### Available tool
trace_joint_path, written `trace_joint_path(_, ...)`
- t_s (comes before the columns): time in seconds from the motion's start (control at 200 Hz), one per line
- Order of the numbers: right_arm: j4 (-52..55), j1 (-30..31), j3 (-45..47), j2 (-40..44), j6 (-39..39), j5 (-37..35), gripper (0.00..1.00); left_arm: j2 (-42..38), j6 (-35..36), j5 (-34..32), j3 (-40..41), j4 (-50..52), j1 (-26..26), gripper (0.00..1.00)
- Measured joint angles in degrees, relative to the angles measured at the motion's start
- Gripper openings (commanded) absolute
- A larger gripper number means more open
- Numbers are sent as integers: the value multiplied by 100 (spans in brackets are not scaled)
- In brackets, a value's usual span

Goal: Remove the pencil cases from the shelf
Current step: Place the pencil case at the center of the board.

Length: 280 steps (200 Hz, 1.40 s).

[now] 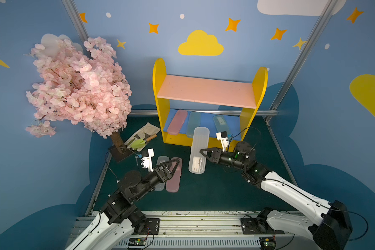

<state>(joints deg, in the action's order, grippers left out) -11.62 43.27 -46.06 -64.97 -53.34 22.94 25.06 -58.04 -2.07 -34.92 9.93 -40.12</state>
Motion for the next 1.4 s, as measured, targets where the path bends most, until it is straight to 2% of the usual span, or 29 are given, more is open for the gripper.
trace_joint_path(0.12,138,85,422,-122,210,-101,11,-286,129,-417,92,367,0,100)
trace_joint_path(0.265,157,273,730,-730,286,-151,10,-391,175,-719,387,557,0,100)
trace_joint_path(0.796,-1027,586,708,-2826,-452,-258,9,-623,144,-962,743,763,11,100)
trace_joint_path(1.402,-1572,586,282,-3751,-973,-83,9,-1045,105,-1150,848,1038,11,100)
